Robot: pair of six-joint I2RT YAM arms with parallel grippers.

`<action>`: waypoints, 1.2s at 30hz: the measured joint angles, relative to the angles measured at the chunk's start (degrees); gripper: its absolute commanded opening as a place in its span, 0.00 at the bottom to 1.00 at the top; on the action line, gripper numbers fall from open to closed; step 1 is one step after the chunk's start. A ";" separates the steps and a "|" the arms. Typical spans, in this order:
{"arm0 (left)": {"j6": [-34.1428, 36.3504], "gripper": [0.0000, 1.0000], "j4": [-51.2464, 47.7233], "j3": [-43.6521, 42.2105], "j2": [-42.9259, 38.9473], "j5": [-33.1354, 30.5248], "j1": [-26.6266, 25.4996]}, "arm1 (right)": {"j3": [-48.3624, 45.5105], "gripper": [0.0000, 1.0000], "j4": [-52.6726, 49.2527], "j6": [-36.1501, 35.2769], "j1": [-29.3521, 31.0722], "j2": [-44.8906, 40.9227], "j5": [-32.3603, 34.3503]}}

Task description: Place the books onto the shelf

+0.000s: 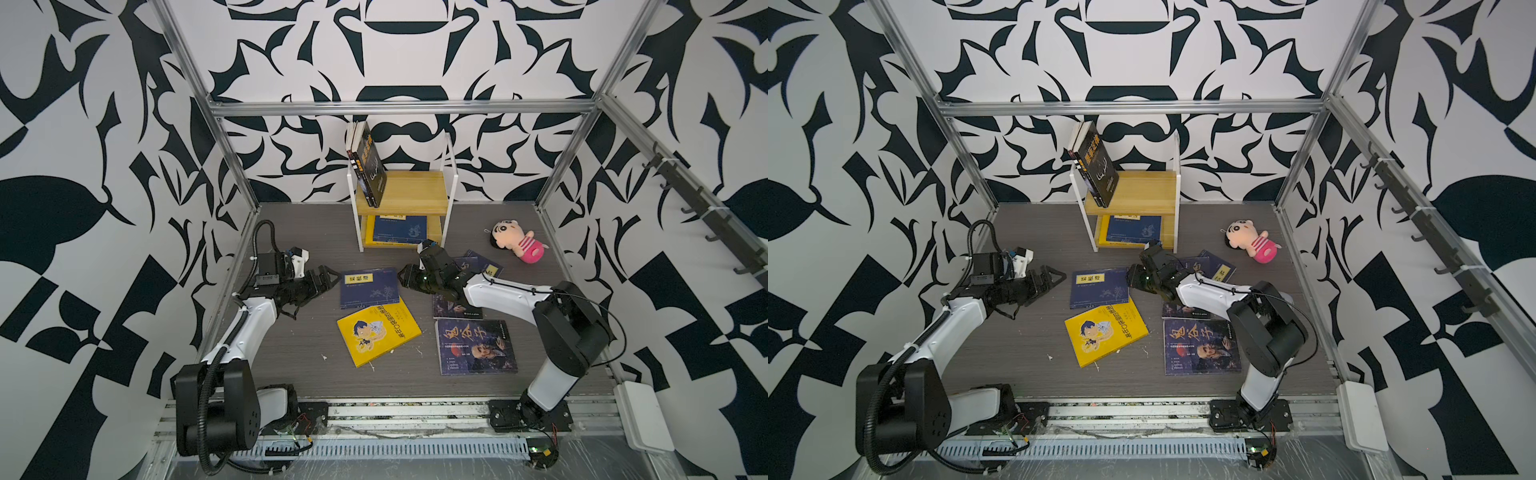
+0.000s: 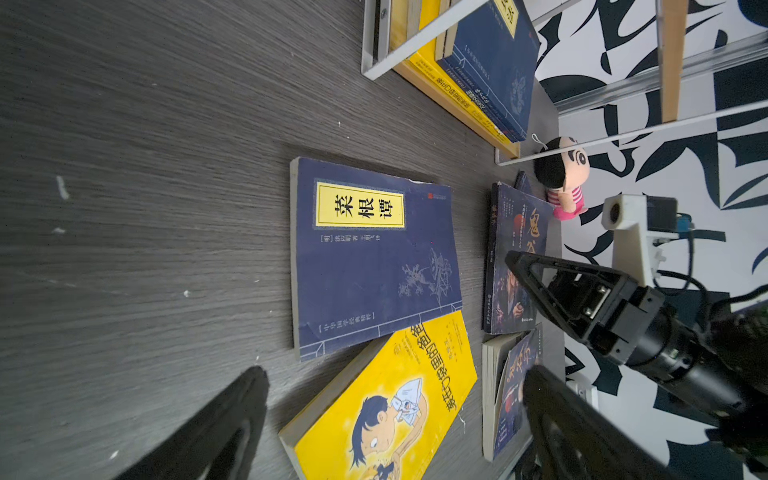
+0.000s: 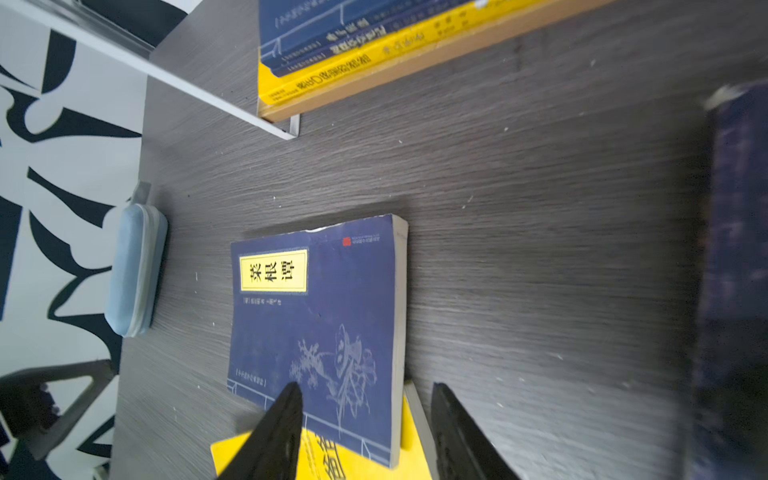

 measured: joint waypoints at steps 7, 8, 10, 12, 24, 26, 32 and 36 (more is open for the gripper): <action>-3.96 1.00 2.86 -1.36 4.57 0.90 0.00 | 0.00 0.51 4.87 5.92 -1.05 7.82 -3.41; -4.46 1.00 3.17 -1.51 5.22 0.98 0.00 | 0.02 0.51 5.51 6.60 -1.14 8.74 -4.09; -5.31 1.00 3.56 -1.64 6.21 1.14 0.00 | 0.55 0.52 7.17 7.63 -1.20 10.23 -5.46; -6.14 1.00 4.11 -1.64 7.15 1.33 0.00 | 1.09 0.52 8.79 8.81 -1.20 11.28 -6.49; -10.05 0.88 4.76 -1.31 14.58 2.34 0.00 | 1.64 0.51 17.70 14.95 -1.16 15.08 -11.61; -10.60 0.81 4.76 -1.03 15.52 2.36 -0.02 | 1.62 0.50 18.75 15.93 -1.05 15.41 -12.04; -11.34 0.72 4.48 0.28 18.18 2.03 -0.20 | 1.57 0.47 21.29 18.23 -0.39 16.46 -13.07; -11.58 0.63 4.48 0.85 19.10 1.92 -0.70 | 1.16 0.44 23.19 19.71 -0.09 16.72 -13.44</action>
